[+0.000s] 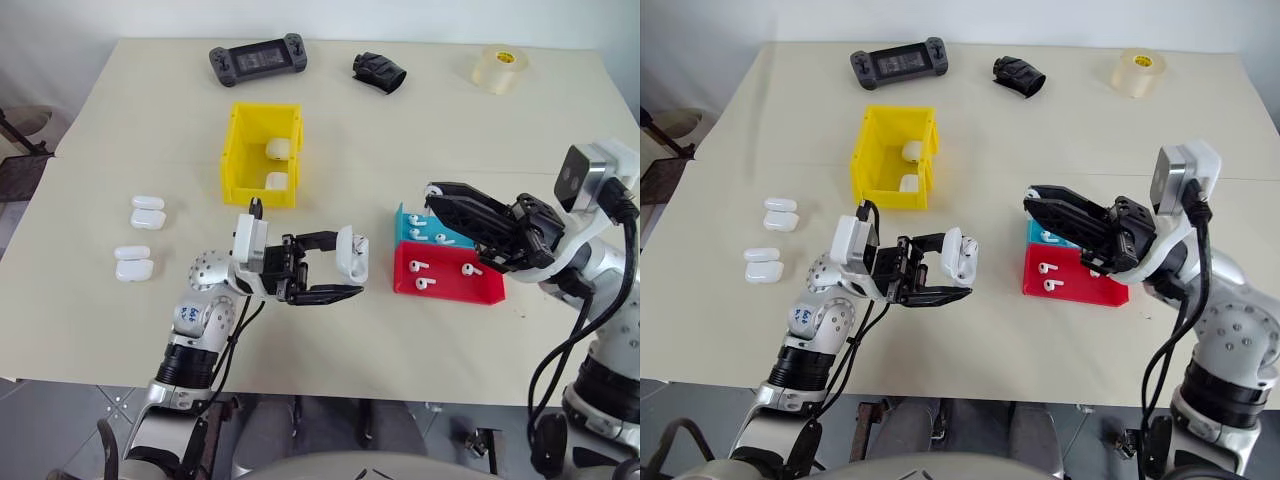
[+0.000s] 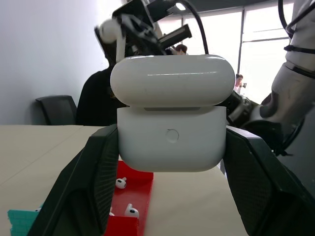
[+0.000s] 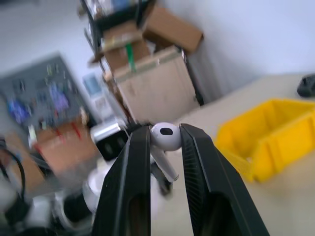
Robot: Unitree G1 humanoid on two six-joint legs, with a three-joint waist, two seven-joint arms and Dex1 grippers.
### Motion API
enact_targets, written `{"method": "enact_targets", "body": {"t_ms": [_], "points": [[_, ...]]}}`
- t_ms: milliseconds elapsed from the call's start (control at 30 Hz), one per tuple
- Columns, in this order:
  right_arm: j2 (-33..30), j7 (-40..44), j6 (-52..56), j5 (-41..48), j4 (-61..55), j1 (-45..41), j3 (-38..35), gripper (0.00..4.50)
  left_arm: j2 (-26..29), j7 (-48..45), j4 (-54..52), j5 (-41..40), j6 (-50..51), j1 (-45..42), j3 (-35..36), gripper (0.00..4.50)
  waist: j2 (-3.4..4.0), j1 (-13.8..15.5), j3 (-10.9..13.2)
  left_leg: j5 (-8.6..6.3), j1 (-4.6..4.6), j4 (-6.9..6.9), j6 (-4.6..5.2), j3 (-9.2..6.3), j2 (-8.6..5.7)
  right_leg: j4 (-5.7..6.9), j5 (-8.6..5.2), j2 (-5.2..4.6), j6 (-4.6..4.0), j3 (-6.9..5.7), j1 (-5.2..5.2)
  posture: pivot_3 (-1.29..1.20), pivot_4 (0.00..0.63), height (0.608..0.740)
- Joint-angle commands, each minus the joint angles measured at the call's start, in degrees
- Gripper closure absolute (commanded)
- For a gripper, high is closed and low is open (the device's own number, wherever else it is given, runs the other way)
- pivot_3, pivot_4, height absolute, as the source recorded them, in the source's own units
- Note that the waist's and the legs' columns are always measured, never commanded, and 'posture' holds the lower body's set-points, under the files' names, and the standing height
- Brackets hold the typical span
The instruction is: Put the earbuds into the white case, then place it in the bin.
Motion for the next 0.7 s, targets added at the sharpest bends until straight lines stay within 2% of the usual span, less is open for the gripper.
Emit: {"method": "enact_targets", "body": {"t_ms": [33, 167, 267, 700], "points": [[1.57, -8.78, -3.36, 9.31, -6.59, 2.75, 0.75, 4.00, -0.95, -0.21, -0.26, -1.39, 0.59, -0.96, 0.21, 1.72, 0.00, 0.00, 0.00, 0.00, 0.00, 0.00, 0.00, 0.00, -0.02, 0.00, 0.00, -0.02, 0.00, 0.01, 0.00, 0.00, 0.150, 0.740], [5.64, -15.22, -8.84, 10.70, -11.61, 6.89, 4.52, 4.00, -2.64, 0.89, -0.27, -1.64, 2.17, -1.99, -0.06, 1.72, 0.00, -0.06, 0.00, 0.02, 0.00, -0.02, 0.03, 0.00, -0.08, 0.02, 0.00, 0.03, 0.00, 0.02, 0.00, 0.00, 0.150, 0.740], [6.42, -16.46, -11.72, 9.76, -14.12, 9.79, 7.31, 4.00, -3.82, 1.10, -0.77, -1.73, 3.41, -2.82, -0.58, 1.72, 0.00, -0.09, 0.00, 0.03, 0.01, -0.02, 0.05, 0.01, -0.13, 0.03, 0.00, 0.03, 0.00, 0.04, -0.01, 0.00, 0.150, 0.740], [1.98, -10.93, -19.56, -0.40, -16.53, 18.32, 14.82, 4.00, -5.36, 2.42, -2.83, -2.85, 7.58, -4.51, -0.35, 1.72, -0.01, -0.11, 0.00, 0.05, 0.02, -0.04, 0.08, 0.03, -0.20, 0.03, 0.00, 0.08, 0.00, 0.08, -0.02, 0.00, 0.150, 0.740]]}}
